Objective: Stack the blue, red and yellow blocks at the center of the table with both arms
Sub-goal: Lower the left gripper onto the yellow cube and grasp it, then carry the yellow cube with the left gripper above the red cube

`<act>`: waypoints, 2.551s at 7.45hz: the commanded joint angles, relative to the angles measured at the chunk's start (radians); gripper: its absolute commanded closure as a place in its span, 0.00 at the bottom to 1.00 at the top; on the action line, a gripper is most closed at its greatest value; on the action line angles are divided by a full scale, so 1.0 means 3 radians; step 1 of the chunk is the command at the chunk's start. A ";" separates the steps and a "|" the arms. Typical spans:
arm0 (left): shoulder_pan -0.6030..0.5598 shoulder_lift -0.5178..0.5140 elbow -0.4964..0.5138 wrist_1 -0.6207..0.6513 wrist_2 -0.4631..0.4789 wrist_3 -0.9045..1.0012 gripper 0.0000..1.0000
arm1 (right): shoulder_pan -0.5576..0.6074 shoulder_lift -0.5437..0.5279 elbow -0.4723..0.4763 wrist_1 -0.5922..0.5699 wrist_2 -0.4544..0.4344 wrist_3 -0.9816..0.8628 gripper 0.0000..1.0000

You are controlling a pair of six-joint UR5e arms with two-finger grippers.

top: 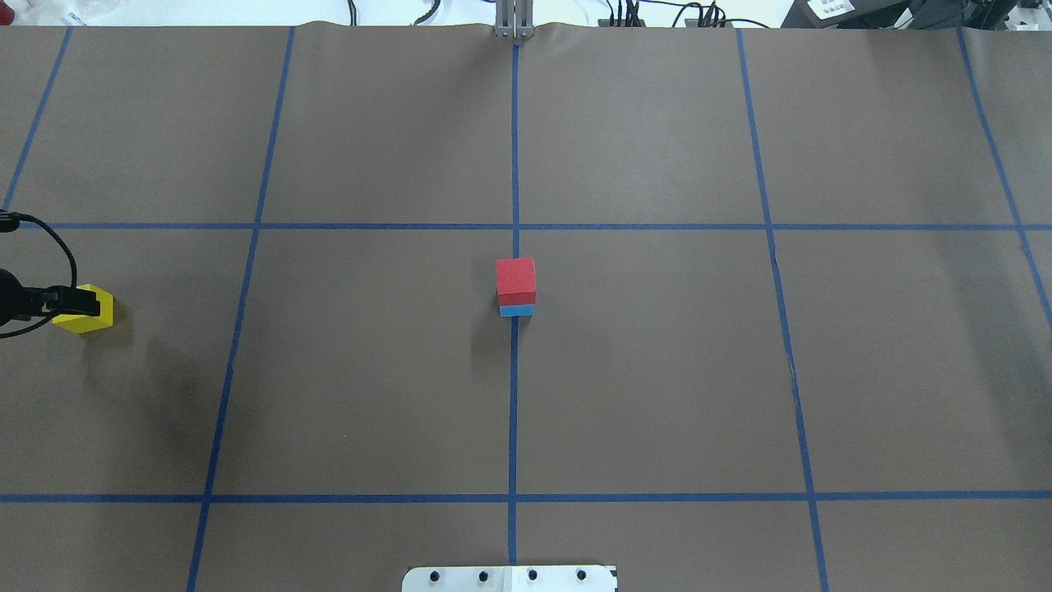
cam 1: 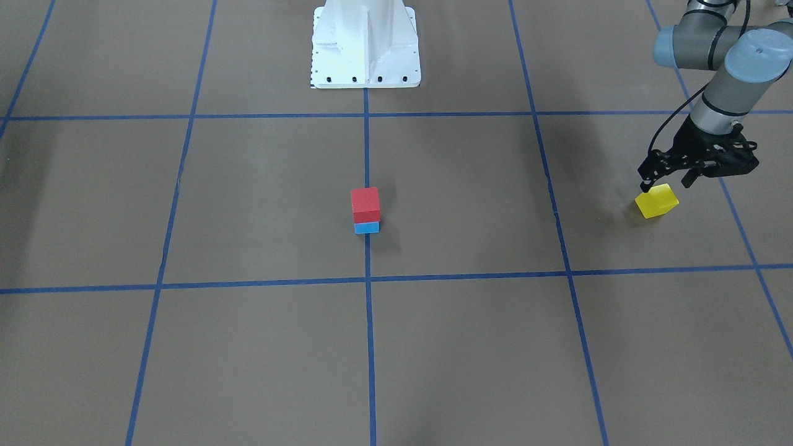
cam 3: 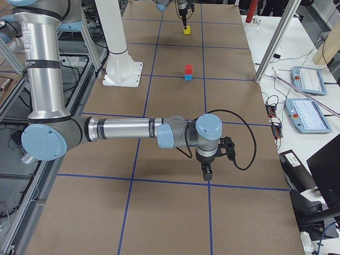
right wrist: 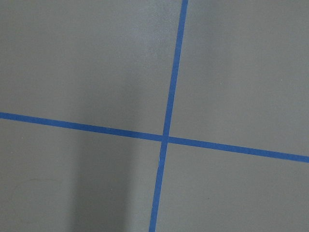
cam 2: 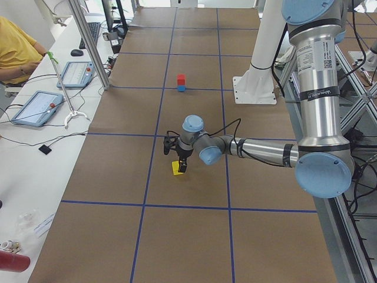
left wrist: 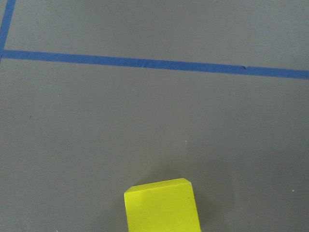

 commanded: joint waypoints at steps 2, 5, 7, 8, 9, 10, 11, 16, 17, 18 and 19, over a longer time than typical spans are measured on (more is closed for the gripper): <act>0.0040 -0.0073 0.0128 -0.0026 -0.0001 0.0066 0.03 | 0.0000 -0.0033 0.0059 0.0005 0.0000 -0.0004 0.00; 0.0116 -0.0145 0.0184 -0.0021 -0.0001 0.0127 0.47 | 0.0000 -0.0038 0.0064 0.0005 0.0000 -0.0004 0.00; 0.0111 -0.0145 0.0184 -0.0031 -0.0006 0.0443 1.00 | 0.0000 -0.0038 0.0085 0.0005 0.0000 0.0001 0.00; 0.0101 -0.0155 0.0078 -0.0001 -0.0082 0.0525 1.00 | 0.0000 -0.0038 0.0080 0.0000 0.0000 0.0006 0.00; 0.0010 -0.0155 -0.0040 0.0030 -0.0275 0.0602 1.00 | 0.0000 -0.0038 0.0080 -0.0001 0.0000 0.0006 0.00; -0.0118 -0.0272 -0.0157 0.0202 -0.0353 0.0628 1.00 | 0.0000 -0.0038 0.0080 -0.0001 -0.0005 0.0011 0.00; -0.0119 -0.0642 -0.0406 0.0862 -0.0363 0.0629 1.00 | 0.0000 -0.0043 0.0075 -0.0001 -0.0005 0.0006 0.00; 0.0391 -0.2872 -0.0406 0.3154 -0.0313 0.0527 1.00 | 0.0000 -0.0038 0.0054 -0.0006 -0.0010 0.0016 0.00; 0.0585 -0.3119 -0.0222 0.3144 -0.0191 0.0243 1.00 | 0.0000 -0.0038 0.0044 -0.0006 -0.0015 0.0016 0.00; 0.0810 -0.3420 0.0033 0.3149 -0.0038 0.0058 1.00 | 0.0000 -0.0038 0.0044 -0.0006 -0.0015 0.0016 0.00; 0.0933 -0.3635 0.0279 0.3134 0.0060 -0.0071 1.00 | 0.0000 -0.0033 0.0039 -0.0006 -0.0015 0.0021 0.00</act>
